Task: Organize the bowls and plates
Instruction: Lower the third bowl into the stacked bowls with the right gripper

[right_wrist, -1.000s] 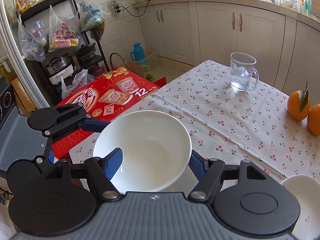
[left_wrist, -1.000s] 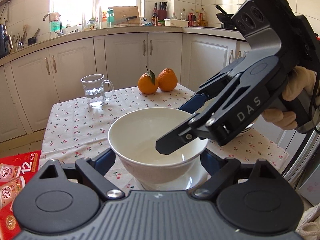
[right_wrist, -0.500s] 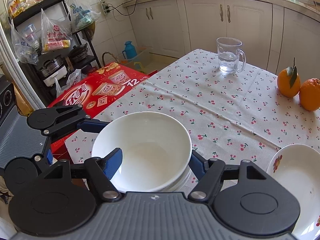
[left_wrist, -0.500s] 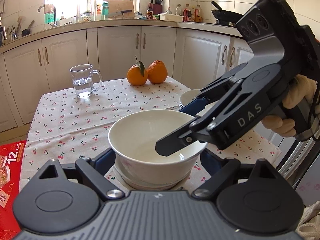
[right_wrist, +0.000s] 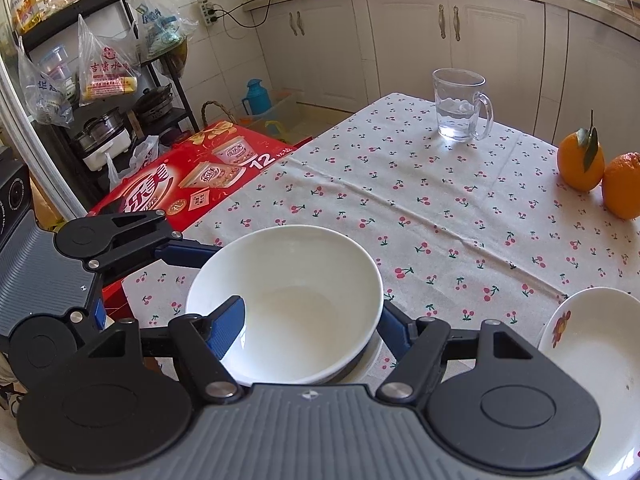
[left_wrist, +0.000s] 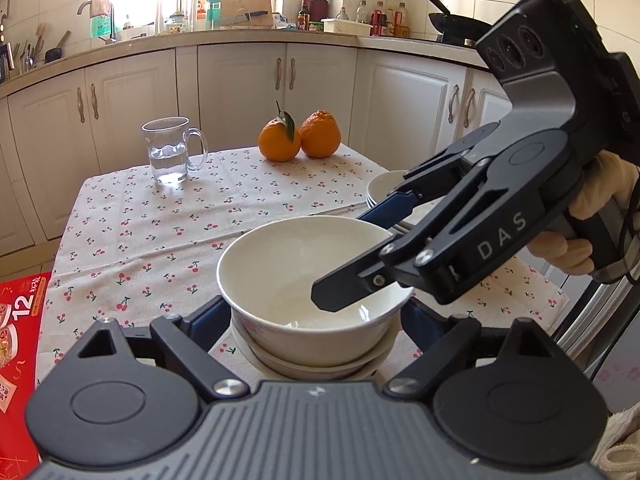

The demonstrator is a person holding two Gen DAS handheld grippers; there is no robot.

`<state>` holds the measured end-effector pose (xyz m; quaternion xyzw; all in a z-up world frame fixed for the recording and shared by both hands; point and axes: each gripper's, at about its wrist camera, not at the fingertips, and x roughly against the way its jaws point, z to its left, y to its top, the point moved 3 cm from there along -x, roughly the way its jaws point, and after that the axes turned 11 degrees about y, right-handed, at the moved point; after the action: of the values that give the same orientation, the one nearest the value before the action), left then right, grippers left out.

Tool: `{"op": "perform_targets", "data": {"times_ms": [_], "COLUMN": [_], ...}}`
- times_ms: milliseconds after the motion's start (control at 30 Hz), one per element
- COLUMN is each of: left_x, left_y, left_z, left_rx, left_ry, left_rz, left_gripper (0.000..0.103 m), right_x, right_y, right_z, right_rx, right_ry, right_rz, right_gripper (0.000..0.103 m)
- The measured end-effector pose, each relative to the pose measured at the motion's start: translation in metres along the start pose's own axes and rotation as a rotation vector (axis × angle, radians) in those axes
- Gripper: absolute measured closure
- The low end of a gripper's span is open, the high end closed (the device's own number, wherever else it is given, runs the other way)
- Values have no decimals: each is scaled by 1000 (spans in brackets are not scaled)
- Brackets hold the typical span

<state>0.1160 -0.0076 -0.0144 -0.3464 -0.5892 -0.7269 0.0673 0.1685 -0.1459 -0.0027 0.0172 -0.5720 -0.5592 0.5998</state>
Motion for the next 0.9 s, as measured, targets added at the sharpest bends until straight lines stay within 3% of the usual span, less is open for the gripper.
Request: {"op": "perform_targets", "data": {"times_ms": [400,533,900], "left_x": [-5,-1,18], "left_y": [0,0,-6], "left_z": [-1,0,9], "left_rx": [-16,-25,-84], "left_ry": [-1,-9,-42], "left_rz": [12,3,25], "left_gripper": [10,8,7], "right_x": [-2,0,13], "right_y": [-2,-3,-10], "right_z": [0,3,18], "right_rx": [23,38,120], "right_ry": [-15,-22,-82], "right_rz": [5,-10,-17], "right_gripper": [26,10,1]}}
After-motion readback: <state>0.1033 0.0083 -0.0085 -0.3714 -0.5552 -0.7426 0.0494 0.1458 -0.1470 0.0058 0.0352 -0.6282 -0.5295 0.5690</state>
